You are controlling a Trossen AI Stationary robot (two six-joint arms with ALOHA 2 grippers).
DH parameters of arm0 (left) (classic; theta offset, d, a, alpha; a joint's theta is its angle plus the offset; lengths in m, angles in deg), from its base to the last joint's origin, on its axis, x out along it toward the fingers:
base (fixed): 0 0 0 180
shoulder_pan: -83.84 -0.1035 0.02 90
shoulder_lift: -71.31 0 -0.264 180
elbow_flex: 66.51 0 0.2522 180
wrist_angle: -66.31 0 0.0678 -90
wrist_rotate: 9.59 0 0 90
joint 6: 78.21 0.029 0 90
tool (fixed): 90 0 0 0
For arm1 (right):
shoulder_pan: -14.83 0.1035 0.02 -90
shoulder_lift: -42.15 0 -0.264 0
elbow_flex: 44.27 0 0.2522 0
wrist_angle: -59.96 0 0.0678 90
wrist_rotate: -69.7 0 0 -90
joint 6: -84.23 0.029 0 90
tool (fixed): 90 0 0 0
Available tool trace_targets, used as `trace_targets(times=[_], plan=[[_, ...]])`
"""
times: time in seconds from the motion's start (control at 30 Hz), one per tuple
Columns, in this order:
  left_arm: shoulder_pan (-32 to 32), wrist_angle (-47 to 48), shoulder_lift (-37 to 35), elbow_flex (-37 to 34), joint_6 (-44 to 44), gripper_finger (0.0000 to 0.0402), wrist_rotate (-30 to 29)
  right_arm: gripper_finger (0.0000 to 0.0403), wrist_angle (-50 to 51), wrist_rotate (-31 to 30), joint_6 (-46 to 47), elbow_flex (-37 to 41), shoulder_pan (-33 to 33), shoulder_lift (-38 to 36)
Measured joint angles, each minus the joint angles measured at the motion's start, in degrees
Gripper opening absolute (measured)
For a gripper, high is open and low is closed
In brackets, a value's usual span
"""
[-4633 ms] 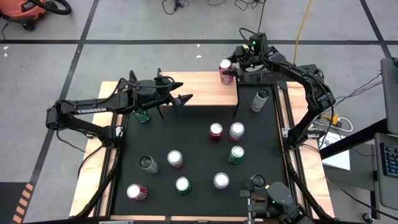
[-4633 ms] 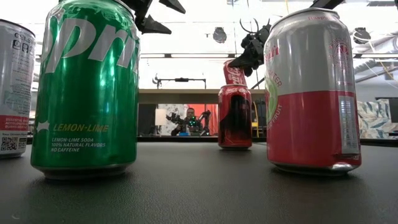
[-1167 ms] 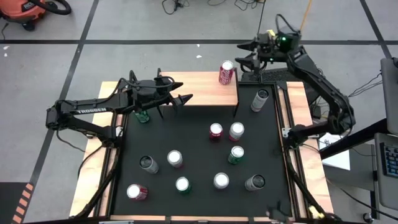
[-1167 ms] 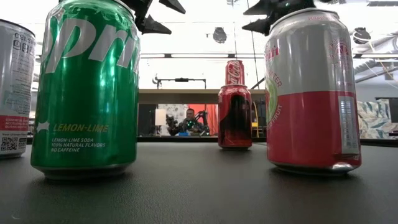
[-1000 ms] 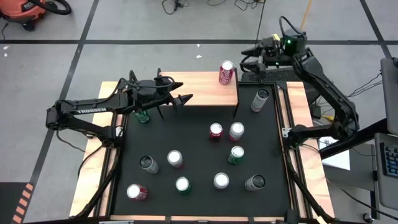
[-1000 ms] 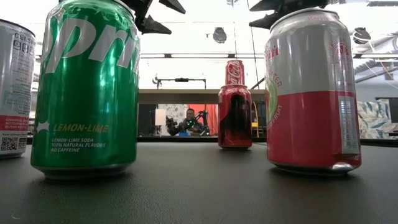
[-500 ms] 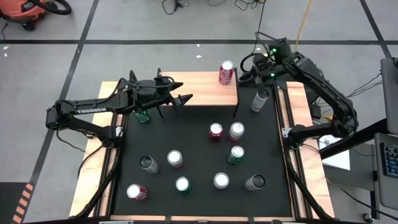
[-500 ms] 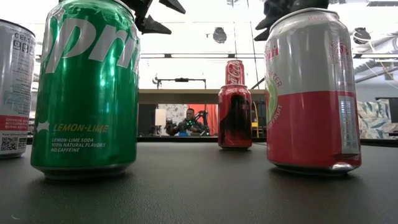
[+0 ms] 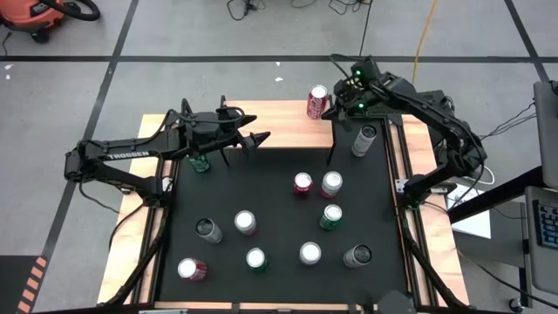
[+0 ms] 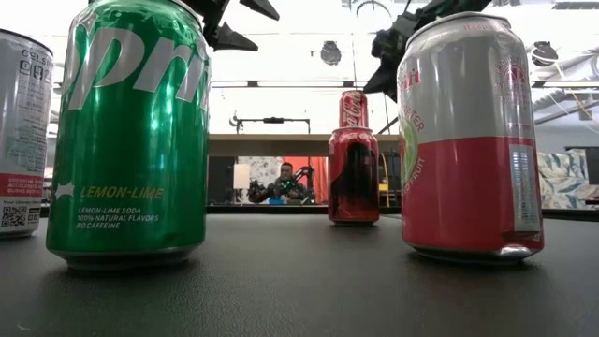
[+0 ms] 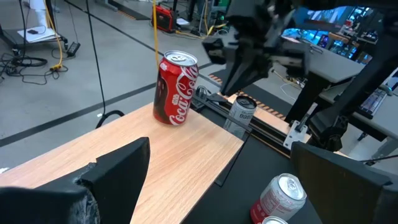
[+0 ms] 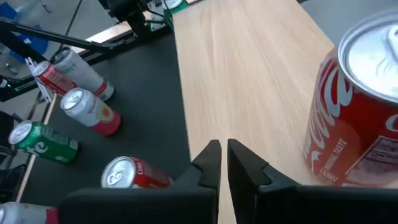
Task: Place canned beverage on shelf
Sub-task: Put the top left red soda on the shelf
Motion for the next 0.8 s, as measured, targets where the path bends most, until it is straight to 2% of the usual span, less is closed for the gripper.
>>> trace_targets(times=[0.13,0.23,0.37,0.8], plan=[[0.0,0.0,0.0,0.0,0.0,0.0389,0.0,0.0001,-3.0,-0.1,-0.1,0.0,0.0,2.3],[0.0,0.0,0.0,0.0,0.0,0.0389,0.0,0.0001,-4.0,-2.7,-0.1,0.0,0.0,3.3],[0.0,0.0,0.0,0.0,0.0,0.0389,0.0,0.0001,-4.9,-5.9,-0.6,0.0,0.0,3.2],[0.0,1.6,0.0,0.0,0.6,0.0389,0.0,0.0000,-6.7,-8.9,-0.7,0.0,-0.5,3.2]])
